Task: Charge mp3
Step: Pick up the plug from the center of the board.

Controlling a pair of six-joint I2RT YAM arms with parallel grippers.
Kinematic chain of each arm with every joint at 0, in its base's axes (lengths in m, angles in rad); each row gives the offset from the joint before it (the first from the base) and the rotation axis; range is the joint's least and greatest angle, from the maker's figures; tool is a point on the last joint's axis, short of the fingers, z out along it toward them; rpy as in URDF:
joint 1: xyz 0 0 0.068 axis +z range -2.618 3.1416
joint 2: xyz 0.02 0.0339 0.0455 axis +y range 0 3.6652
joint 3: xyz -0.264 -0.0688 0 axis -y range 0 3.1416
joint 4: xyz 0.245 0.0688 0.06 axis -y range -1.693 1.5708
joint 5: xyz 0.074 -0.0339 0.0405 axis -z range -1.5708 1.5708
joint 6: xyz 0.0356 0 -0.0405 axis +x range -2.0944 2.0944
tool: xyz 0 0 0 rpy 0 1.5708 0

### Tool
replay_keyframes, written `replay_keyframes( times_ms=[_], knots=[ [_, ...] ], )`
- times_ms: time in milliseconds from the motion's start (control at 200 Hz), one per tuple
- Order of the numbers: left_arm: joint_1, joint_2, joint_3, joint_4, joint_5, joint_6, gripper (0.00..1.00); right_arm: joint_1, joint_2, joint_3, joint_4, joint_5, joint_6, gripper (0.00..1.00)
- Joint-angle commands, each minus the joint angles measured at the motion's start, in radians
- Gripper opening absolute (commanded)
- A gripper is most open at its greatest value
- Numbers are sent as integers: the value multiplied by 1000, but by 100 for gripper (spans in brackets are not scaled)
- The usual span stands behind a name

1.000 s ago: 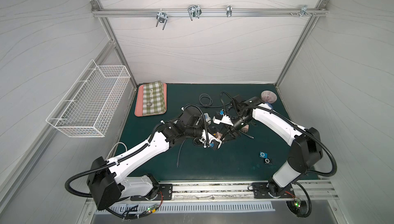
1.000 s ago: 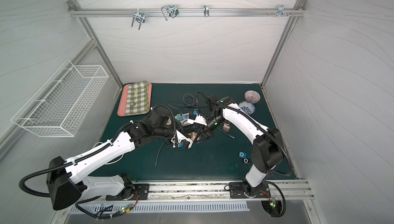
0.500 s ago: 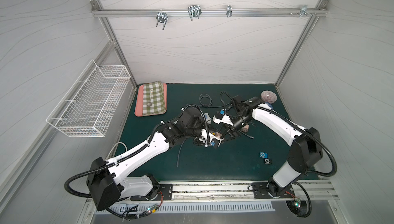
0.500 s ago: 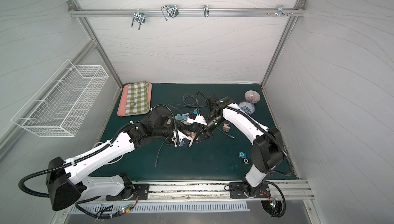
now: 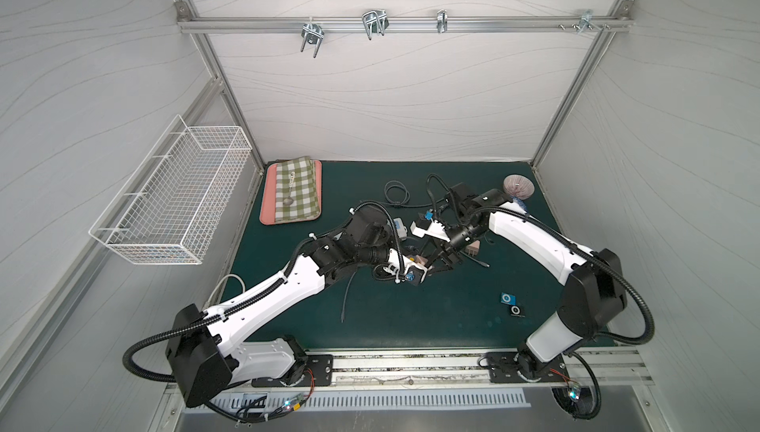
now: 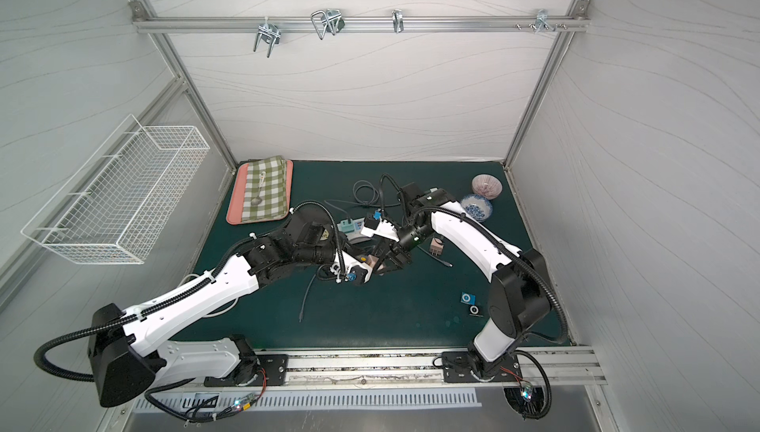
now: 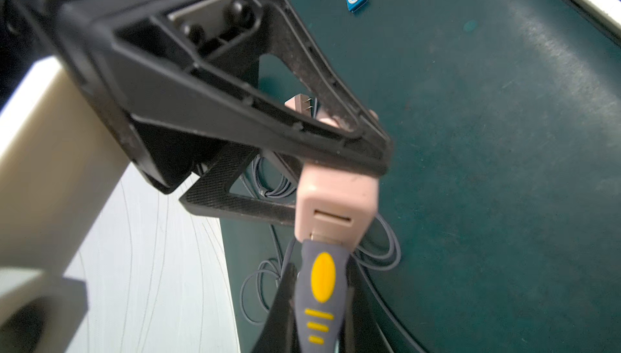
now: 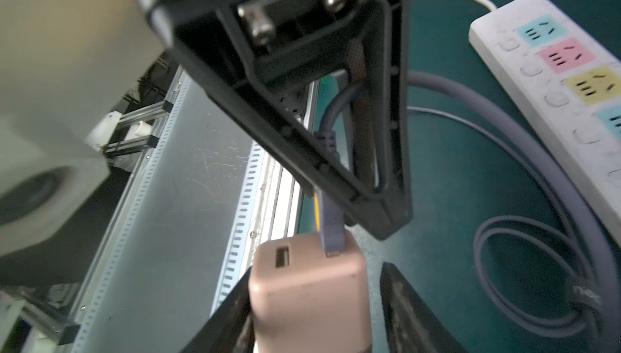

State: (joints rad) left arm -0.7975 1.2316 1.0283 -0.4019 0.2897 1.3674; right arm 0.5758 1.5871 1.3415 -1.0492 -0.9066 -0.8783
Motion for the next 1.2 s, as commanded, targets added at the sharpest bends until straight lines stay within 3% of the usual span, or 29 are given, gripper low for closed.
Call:
replay_keyframes(
  times_ms=[0, 170, 270, 615, 870, 1115, 1195],
  knots=[
    [-5, -22, 42, -27, 0, -91, 3, -44, -94, -69, 198, 51, 97, 64],
    [-4, -22, 44, -63, -69, -223, 3, -77, -264, -228, 442, 153, 165, 79],
    [-3, -7, 61, -85, -96, -309, 3, -72, -315, -287, 509, 129, 149, 79],
    [4, 17, 128, -145, -133, -531, 3, 56, -374, -458, 748, 220, 203, 75],
    [6, -7, 125, -148, -96, -595, 3, 105, -370, -514, 942, 308, 255, 66],
    [5, -15, 127, -184, -99, -602, 3, 98, -401, -558, 1017, 362, 269, 65],
    [6, -21, 122, -183, -101, -606, 3, 97, -413, -569, 1029, 338, 272, 57]
  ],
)
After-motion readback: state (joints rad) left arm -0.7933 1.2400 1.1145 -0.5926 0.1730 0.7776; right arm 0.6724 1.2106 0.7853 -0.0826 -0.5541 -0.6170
